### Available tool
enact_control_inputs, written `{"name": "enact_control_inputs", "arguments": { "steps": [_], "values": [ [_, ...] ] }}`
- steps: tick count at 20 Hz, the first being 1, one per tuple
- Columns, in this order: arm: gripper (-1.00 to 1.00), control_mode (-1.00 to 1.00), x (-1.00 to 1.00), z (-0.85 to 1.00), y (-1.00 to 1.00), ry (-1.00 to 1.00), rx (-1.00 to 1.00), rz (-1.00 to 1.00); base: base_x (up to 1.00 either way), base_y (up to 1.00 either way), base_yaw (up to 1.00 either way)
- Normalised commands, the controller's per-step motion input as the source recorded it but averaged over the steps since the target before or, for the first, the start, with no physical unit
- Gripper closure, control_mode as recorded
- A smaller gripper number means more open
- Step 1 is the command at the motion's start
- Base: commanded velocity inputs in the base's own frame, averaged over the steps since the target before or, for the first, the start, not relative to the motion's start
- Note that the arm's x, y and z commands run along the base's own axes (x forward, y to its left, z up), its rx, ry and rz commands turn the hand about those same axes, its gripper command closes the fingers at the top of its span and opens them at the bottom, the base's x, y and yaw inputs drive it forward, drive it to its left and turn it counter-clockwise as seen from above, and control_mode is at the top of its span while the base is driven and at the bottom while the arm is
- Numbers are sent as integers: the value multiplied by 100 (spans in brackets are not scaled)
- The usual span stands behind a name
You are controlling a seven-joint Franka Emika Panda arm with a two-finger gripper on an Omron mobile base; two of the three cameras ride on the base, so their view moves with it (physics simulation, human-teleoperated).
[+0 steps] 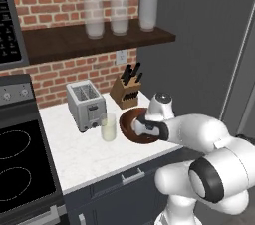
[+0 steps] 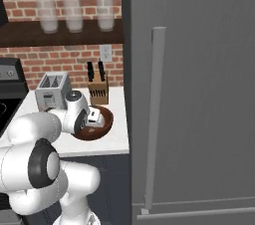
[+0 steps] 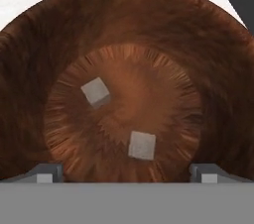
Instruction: Grab a lemon wedge from the fridge and one ice cube from the ice bowl, and put them in the glass of lemonade.
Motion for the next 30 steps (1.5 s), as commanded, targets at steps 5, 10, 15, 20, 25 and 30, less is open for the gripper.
{"name": "enact_control_inputs", "arguments": {
  "steps": [5,10,15,20,25,30],
  "values": [
    [-100,-100,42,8,7,11,-2,0,0,0,0],
    [-100,-100,18,0,6,9,-1,0,0,0,0],
    [-100,-100,2,-6,4,0,0,0,0,0,0],
    [-100,-100,0,-30,11,-6,0,0,0,0,0],
    [-100,-100,0,-11,4,-13,0,0,0,0,0],
    [-100,-100,2,0,1,-10,0,0,0,0,0]
  ]
}}
